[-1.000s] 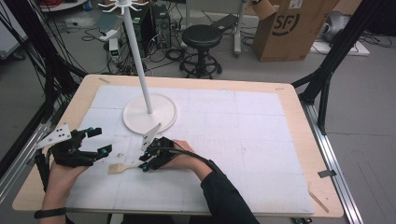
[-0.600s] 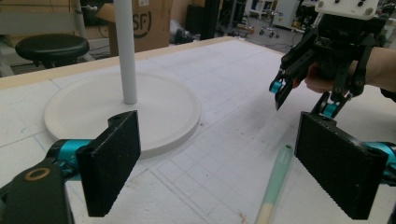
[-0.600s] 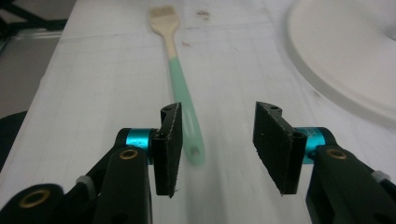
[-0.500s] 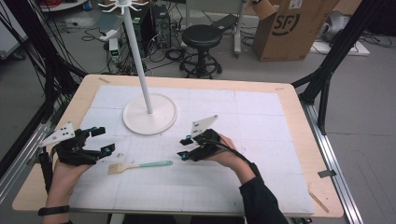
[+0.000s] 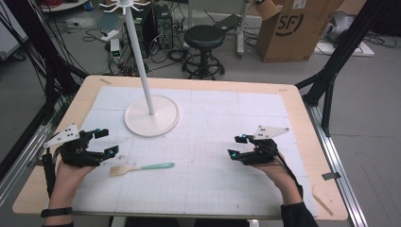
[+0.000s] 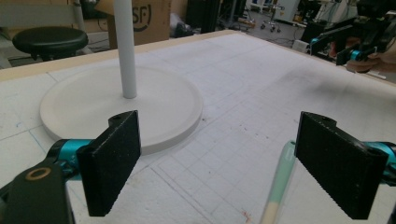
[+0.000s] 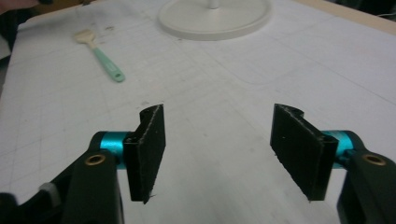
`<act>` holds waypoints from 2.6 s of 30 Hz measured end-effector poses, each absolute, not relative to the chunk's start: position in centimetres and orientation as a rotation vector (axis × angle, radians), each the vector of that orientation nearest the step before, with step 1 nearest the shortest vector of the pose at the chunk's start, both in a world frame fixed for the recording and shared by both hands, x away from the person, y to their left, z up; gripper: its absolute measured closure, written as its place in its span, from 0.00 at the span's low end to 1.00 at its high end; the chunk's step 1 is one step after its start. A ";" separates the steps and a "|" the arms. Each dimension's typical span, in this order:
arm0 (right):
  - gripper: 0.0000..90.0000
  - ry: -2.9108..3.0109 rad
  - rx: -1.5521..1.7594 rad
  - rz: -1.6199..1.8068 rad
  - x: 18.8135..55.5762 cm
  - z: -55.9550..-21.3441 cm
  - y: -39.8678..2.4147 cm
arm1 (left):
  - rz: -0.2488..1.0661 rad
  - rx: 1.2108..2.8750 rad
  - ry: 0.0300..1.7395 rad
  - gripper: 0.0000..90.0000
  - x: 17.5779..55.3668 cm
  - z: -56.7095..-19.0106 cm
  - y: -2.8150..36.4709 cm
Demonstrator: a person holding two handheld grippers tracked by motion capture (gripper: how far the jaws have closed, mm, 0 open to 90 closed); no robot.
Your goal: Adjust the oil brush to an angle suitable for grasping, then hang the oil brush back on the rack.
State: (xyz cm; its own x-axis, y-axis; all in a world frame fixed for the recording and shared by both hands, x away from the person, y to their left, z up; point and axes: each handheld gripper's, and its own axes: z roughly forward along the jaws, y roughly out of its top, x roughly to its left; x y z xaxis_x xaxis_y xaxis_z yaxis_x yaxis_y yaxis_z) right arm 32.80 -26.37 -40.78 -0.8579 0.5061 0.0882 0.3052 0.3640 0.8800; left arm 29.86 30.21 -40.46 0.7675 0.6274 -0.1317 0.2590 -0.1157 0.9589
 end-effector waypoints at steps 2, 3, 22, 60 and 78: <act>0.34 2.391 0.781 1.504 32.4 -40.9 -27.7 | 0.361 1.705 0.704 0.17 29.8 -40.5 30.2; 0.33 2.364 0.798 1.511 32.2 -41.0 -28.4 | 0.362 1.712 0.701 0.17 29.8 -40.5 30.3; 0.20 2.131 1.026 1.586 30.7 -41.9 -33.9 | 0.377 1.714 0.700 0.17 29.3 -40.5 30.6; 0.18 2.138 1.043 1.558 30.6 -42.3 -34.6 | 0.229 2.039 0.543 0.29 28.8 -44.0 25.2; 0.19 2.140 1.049 1.551 30.8 -42.5 -34.8 | 0.203 2.165 0.530 0.69 29.2 -45.0 23.5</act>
State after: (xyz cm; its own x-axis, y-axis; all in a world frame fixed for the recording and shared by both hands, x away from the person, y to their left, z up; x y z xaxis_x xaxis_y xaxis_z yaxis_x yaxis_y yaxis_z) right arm 30.76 -34.83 -42.50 -0.6897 0.7033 0.1723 0.3828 0.1523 0.9112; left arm 29.17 23.54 -44.98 0.8960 0.4419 -0.0438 0.2993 -0.5281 0.7947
